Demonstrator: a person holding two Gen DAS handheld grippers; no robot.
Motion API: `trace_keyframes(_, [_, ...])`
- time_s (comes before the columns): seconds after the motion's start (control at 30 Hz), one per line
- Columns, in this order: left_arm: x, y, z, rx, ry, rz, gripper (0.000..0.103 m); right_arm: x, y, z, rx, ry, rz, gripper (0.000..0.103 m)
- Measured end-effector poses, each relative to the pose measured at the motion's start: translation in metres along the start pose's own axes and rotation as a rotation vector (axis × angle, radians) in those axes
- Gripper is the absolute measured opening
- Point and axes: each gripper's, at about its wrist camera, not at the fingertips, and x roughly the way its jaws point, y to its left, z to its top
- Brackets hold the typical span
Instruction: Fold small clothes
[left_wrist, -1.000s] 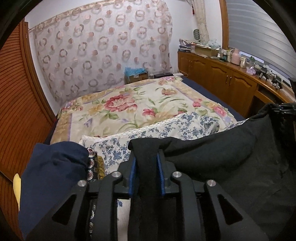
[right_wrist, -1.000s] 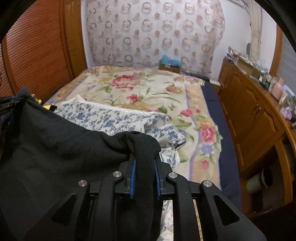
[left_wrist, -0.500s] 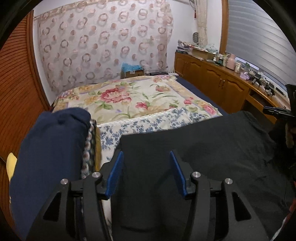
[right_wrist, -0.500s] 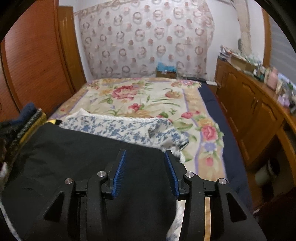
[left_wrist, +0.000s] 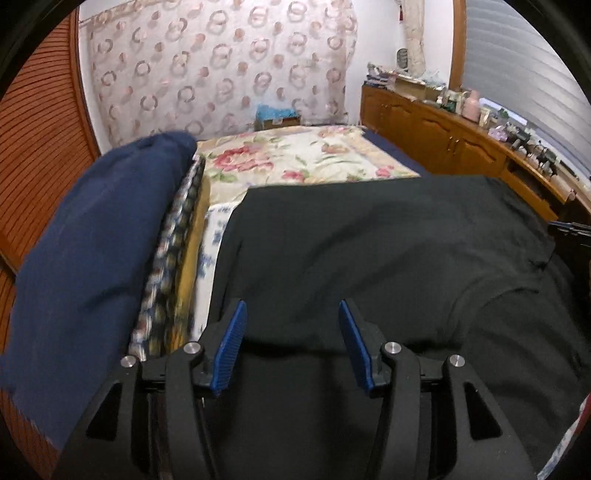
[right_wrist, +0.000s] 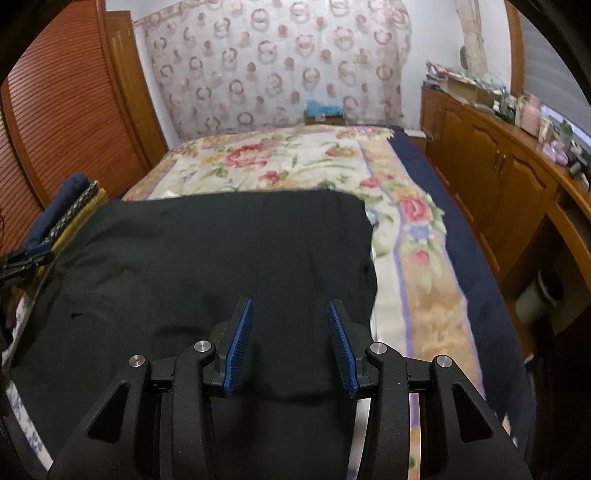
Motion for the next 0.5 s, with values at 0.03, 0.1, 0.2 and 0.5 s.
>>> trace_keyframes(0.03, [0.001, 0.001, -0.005, -0.007, 0.008, -0.004, 0.051, -0.001, -0.001, -0.005, 0.003, 0.008, -0.003, 0.042])
trace_keyframes(0.1, [0.002, 0.001, -0.012, -0.021, 0.03, -0.011, 0.051, -0.003, -0.002, -0.013, 0.0, 0.016, -0.015, 0.042])
trace_keyframes(0.2, [0.002, 0.0, -0.019, -0.032, 0.039, -0.01, 0.052, -0.005, -0.005, -0.023, 0.011, 0.034, -0.007, 0.043])
trace_keyframes(0.5, [0.02, 0.0, -0.02, -0.077, 0.083, -0.02, 0.051, 0.002, 0.0, -0.031, -0.009, 0.065, -0.001, 0.048])
